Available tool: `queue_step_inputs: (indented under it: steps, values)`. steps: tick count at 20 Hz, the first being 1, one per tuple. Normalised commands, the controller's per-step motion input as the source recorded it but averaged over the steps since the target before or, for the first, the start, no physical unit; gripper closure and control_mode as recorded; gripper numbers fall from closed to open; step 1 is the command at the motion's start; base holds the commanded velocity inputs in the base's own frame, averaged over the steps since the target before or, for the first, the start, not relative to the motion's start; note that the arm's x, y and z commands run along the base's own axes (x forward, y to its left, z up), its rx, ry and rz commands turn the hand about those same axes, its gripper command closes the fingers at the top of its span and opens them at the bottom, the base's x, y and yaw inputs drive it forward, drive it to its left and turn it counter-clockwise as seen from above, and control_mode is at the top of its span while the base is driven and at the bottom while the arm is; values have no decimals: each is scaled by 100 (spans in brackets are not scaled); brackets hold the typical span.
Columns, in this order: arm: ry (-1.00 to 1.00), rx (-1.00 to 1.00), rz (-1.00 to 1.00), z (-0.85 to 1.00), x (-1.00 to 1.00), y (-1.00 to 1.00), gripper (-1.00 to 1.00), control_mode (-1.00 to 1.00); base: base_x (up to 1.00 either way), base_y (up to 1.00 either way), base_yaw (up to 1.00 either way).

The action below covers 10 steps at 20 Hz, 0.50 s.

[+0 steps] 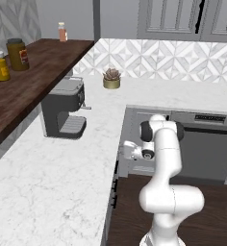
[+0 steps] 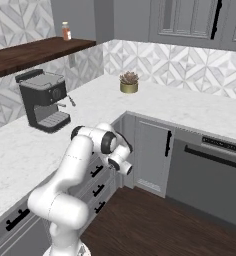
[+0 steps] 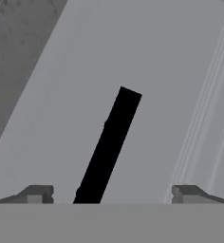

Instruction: Take a straw from the drawer in front and place it inside the glass cup on the dining counter.

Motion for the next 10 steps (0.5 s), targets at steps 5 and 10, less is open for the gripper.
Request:
queue_step_inputs:
  steps: [5, 10]
  values:
    - [1, 0, 0, -32, 38, 5, -100, -100, 0, 0, 0]
    - [0, 0, 0, -3, 10, 6, -100, -100, 0, 0, 0]
